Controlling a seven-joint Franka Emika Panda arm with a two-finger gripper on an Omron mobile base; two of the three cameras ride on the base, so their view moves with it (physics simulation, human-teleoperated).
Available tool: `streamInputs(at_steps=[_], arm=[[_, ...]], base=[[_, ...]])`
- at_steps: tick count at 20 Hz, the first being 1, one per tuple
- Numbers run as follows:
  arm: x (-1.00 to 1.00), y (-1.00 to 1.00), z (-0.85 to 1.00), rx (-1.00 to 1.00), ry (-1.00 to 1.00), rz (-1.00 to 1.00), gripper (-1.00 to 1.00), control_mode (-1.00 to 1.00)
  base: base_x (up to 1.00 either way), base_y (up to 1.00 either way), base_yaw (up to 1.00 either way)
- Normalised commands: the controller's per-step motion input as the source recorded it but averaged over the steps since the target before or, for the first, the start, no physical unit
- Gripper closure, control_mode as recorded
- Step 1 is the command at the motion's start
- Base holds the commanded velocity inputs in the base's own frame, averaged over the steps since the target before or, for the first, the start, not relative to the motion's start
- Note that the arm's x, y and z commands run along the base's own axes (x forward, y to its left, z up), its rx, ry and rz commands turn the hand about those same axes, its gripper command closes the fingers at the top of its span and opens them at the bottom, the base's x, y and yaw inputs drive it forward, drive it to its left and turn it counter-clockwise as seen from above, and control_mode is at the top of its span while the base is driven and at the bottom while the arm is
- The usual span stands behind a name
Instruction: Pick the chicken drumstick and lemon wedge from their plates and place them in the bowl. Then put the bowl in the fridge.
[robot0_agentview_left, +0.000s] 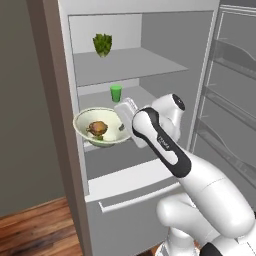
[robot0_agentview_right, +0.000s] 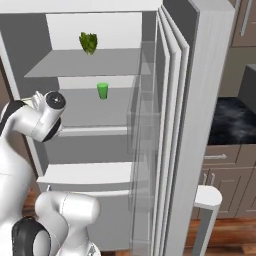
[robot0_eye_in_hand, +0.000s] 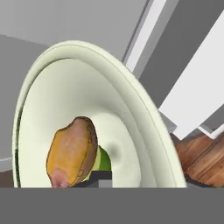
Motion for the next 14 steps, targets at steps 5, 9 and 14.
streamInputs(at_steps=[5, 9, 14], arm=[[-0.24, -0.21, 0.18, 0.07, -0.12, -0.22, 1.0, -1.0], [-0.05, -0.08, 0.23, 0.0, -0.11, -0.29, 1.0, -1.0], [0.0, -0.21, 0.16, 0.0, 0.01, -0.33, 1.0, -1.0]], base=[[0.0, 0.0, 0.0], [0.0, 0.0, 0.0], [0.0, 0.0, 0.0]])
